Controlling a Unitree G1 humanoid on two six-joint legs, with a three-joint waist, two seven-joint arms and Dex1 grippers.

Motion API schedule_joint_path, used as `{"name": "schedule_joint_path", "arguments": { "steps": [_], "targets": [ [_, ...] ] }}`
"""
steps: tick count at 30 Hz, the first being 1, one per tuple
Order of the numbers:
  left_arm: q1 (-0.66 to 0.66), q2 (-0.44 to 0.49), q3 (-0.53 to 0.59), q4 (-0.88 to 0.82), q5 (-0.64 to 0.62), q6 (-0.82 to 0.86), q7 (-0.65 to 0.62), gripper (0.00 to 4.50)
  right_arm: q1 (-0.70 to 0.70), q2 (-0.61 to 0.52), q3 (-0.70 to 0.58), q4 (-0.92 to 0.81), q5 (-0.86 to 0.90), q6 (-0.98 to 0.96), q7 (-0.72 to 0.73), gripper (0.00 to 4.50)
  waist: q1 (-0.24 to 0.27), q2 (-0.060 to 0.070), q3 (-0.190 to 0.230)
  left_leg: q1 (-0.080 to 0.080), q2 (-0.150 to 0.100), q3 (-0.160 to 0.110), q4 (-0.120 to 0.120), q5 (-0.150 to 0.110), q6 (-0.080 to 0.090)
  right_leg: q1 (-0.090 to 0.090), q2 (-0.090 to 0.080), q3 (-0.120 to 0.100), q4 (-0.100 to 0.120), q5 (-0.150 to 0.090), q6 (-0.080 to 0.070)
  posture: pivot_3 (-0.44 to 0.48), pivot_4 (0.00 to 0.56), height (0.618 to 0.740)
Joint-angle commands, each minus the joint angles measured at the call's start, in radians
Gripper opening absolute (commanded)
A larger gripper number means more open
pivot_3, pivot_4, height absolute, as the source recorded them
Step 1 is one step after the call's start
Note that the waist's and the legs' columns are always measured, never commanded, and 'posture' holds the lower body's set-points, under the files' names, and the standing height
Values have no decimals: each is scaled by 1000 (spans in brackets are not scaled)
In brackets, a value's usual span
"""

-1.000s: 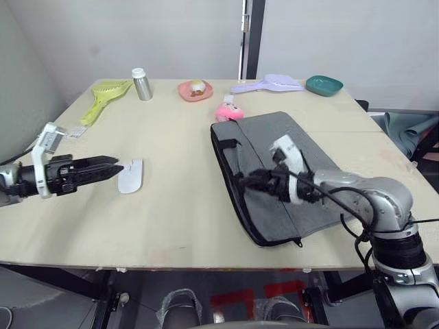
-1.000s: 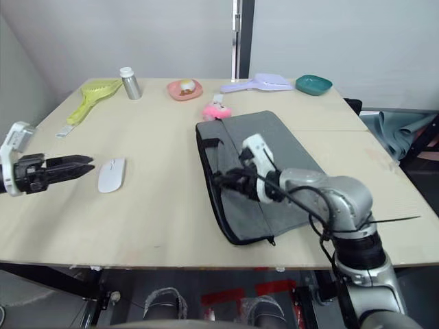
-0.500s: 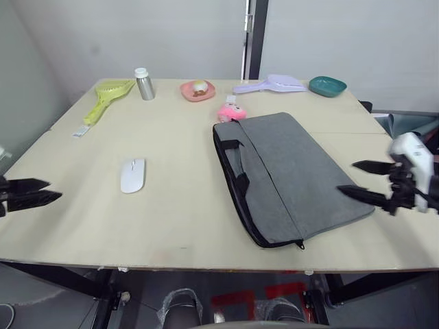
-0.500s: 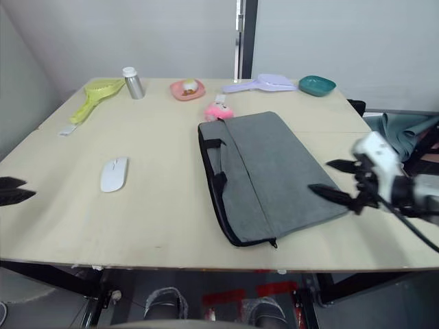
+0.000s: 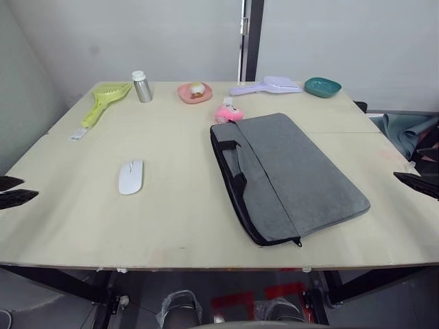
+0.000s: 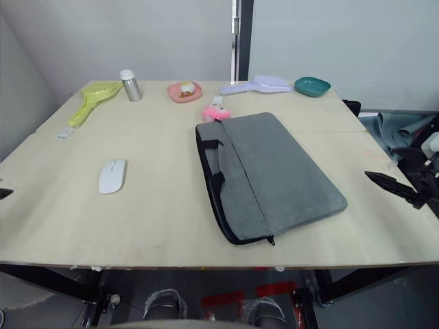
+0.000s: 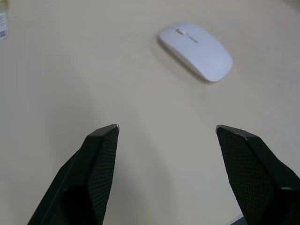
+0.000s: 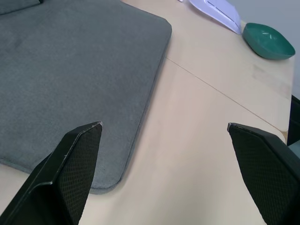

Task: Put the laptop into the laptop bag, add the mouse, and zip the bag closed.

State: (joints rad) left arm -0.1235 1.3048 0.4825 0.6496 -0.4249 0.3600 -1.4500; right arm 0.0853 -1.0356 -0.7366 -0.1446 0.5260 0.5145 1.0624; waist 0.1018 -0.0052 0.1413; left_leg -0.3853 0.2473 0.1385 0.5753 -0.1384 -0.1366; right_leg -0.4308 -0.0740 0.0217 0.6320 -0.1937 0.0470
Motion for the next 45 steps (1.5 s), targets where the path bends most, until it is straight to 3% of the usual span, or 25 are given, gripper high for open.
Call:
{"name": "schedule_joint_path", "arguments": {
  "steps": [1,6,12,13,16,21,25,28,35,45],
  "targets": [
    [-26,-55,-22,-130,-24,61,57,3497,-110,22,72,-149,134,40,-21,4476,-6,0,0,1,0,1,0,0,0,0,0,1,1,0,0,0,150,740],
    [-59,-163,-26,-269,-36,180,215,3497,-240,34,277,-268,148,106,-98,4476,-10,0,0,3,1,2,1,0,1,-3,2,4,9,0,0,0,150,740],
    [30,-326,7,-547,-3,331,534,3497,-590,220,614,-308,136,192,-246,4476,-24,0,0,1,0,3,5,1,1,-3,2,5,11,0,0,0,150,740],
    [21,-352,11,-567,7,369,603,3497,-630,246,648,-307,134,211,-261,4476,-24,0,0,1,0,2,5,1,1,-4,3,4,12,0,0,0,150,740],
    [7,-423,23,-630,15,468,761,4365,-707,308,703,-305,164,261,-283,4500,-16,0,0,0,1,1,5,1,0,-4,6,3,13,0,-1,0,150,740],
    [-36,-550,40,-768,-12,582,952,4461,-768,348,756,-300,179,305,-266,4500,-2,-1,-1,-1,0,0,7,1,0,-3,5,3,11,0,-1,0,150,740],
    [-80,-627,32,-878,-96,745,1011,4461,-775,346,795,-299,170,304,-233,4500,-2,-1,-1,-1,0,-1,8,1,0,-3,6,2,13,0,-1,0,150,740],
    [-92,-651,-2,-890,-89,787,1051,4461,-758,339,798,-310,185,315,-215,4500,-7,-1,-1,-1,0,-2,9,1,0,-3,6,3,15,0,-1,0,150,740],
    [-148,-646,-100,-741,25,692,1133,4461,-735,326,786,-331,167,300,-212,4500,-8,-1,-1,-1,0,-2,9,1,0,-3,6,3,15,0,-1,0,150,740],
    [-261,-686,-198,-578,61,585,1096,4461,-689,276,740,-417,186,324,-237,4500,0,-1,-1,-2,0,-2,9,1,0,-3,6,3,14,0,-1,0,150,740]
  ]
}}
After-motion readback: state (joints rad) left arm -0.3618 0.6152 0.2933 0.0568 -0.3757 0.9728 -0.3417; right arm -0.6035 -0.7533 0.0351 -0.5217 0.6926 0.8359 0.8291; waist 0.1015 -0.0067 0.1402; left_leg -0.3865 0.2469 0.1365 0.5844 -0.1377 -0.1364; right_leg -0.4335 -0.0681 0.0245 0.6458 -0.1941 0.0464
